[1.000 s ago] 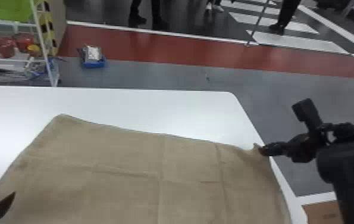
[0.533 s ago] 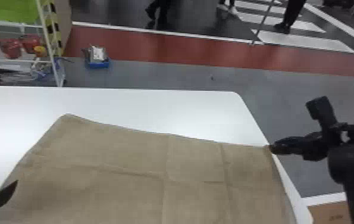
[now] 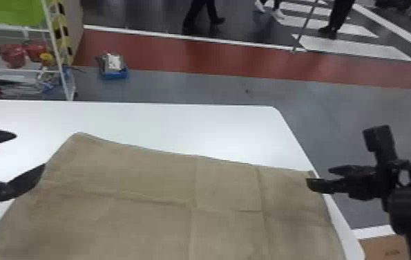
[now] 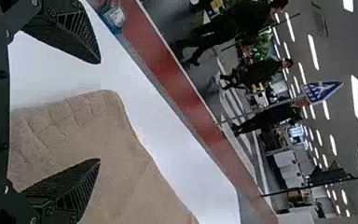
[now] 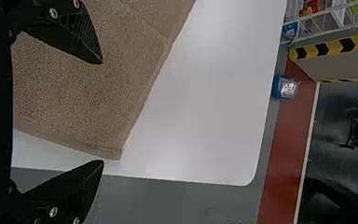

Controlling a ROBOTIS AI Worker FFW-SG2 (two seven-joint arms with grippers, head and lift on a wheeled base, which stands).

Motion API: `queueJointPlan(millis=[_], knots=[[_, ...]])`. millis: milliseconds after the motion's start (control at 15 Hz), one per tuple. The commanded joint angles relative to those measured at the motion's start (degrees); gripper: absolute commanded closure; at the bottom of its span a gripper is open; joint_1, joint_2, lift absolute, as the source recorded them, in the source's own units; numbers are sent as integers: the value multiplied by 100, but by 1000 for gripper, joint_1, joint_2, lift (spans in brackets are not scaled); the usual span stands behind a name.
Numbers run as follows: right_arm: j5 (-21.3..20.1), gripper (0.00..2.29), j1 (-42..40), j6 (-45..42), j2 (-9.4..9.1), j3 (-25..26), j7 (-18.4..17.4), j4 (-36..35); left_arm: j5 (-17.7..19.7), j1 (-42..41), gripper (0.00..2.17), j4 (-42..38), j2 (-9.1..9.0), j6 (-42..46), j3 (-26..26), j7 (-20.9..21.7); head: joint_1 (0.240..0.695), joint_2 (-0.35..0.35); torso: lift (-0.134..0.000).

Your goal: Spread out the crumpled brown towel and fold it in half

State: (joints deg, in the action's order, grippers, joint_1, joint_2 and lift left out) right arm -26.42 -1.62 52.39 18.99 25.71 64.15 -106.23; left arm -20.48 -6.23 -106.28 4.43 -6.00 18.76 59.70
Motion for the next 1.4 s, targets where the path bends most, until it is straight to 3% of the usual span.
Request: queueJointPlan(millis=[0, 133, 267, 467, 800, 1067, 1333], knots=[[14, 83, -120, -22, -62, -39, -34, -12, -87, 667, 205, 468, 5, -521, -321, 25, 695, -245, -123], [6, 83, -172, -128, -114, -48, -34, -12, -219, 1379, 205, 1013, 23, -908, -470, 200, 695, -248, -123], [-3, 83, -155, -145, -114, -180, -52, 32, -641, 1951, 215, 1540, 14, -1172, -549, 306, 695, -249, -123], [-47, 83, -128, -198, -114, -303, -69, 85, -782, 2663, 265, 2384, 49, -1242, -690, 904, 695, -233, -123], [-56, 83, -199, -233, -141, -321, -69, 155, -1300, 3638, 383, 3887, 5, -1207, -1384, 754, 695, -251, -123], [-56, 83, -287, -321, -141, -277, -87, 155, -1652, 4007, 383, 4651, 5, -996, -1894, 666, 695, -273, -123], [-47, 83, -339, -497, -132, -241, -105, 164, -2038, 4253, 383, 5100, 93, -732, -1903, 745, 695, -287, -123]])
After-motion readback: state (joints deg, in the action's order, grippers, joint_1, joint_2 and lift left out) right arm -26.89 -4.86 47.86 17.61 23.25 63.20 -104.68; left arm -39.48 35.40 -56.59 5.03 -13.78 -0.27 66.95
